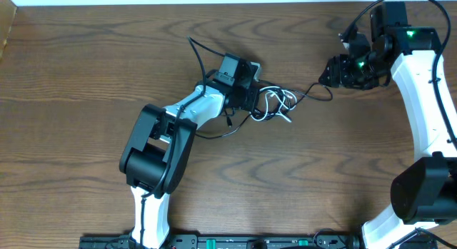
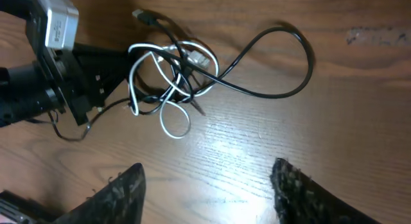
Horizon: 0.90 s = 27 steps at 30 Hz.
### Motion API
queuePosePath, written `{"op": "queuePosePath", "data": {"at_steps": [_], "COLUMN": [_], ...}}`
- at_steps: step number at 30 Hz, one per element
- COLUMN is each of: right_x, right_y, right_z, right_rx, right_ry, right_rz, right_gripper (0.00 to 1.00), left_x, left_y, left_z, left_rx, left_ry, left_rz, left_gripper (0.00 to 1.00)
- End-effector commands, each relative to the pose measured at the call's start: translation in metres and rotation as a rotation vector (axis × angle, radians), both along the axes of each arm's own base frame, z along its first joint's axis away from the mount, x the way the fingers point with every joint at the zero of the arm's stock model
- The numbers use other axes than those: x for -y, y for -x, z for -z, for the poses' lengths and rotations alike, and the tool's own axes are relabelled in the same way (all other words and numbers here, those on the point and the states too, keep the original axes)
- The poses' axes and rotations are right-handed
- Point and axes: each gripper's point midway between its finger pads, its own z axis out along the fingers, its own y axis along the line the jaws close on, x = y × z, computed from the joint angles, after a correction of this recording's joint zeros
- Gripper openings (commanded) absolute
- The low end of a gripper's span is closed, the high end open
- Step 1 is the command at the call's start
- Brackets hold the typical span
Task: Untangle cables
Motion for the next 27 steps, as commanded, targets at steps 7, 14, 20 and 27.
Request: {"op": "queuePosePath", "data": {"at_steps": [7,14,20,27], "right_x": [-0.051,-0.096,-0.106,-0.113], "right_y": [-0.013,-0.026,-0.024,-0.036], "right_z": [-0.019,-0.042,-0.045,-0.013], "right_rx": [0.126,0.247,0.248,0.136], "right_ry": [-0.096,-0.228,-0.257,-0.219], "right_rz": [-0.149,-0.24,-0.254,-0.105], "right_gripper": [0.46,0.5,0.52,0.58], "left_x": [0.006,0.007,-0.001,0.013], "left_y": [-0.013,-0.005,-0.001,0.001], "left_z": [-0.107,-0.193,-0.209,-0.254], "left_rx": [0.067,-0.046,-0.165,-0.193], "left_ry": [0.195,0.513,0.63,0.82], "left_rz": [-0.135,-0.239,-0.253,-0.157], "left_gripper": [0.07,0.08,0.07,0.07]}}
